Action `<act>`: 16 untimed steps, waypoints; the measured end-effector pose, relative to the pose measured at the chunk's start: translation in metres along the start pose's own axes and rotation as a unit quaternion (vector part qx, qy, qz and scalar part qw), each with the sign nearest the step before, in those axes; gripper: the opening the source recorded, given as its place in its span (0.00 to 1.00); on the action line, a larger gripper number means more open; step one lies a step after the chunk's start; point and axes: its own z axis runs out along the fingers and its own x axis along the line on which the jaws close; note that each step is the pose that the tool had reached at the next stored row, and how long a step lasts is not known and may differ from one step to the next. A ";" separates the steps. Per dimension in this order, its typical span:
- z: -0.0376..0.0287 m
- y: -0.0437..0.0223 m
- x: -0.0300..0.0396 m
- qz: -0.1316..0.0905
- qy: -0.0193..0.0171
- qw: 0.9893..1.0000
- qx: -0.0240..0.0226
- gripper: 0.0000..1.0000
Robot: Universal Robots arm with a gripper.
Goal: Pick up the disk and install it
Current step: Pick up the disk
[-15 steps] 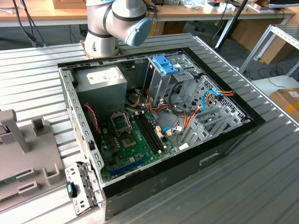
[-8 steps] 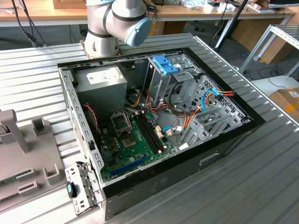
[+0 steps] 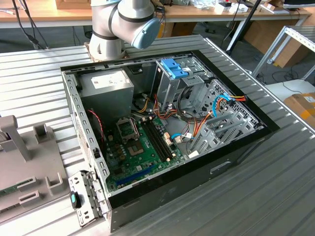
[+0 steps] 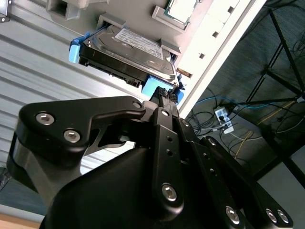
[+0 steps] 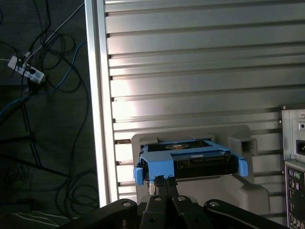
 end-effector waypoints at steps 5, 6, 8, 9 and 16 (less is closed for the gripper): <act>0.0002 0.0000 0.0000 -0.020 0.000 1.000 0.000 0.11; 0.0002 0.0000 0.0000 -0.030 0.000 1.000 0.000 0.11; 0.0005 0.0000 0.0000 -0.071 -0.001 0.997 0.000 0.11; 0.0007 0.0000 0.0000 -0.091 -0.001 0.996 0.000 0.11; 0.0026 0.0000 0.0000 -0.228 -0.002 0.974 0.001 0.11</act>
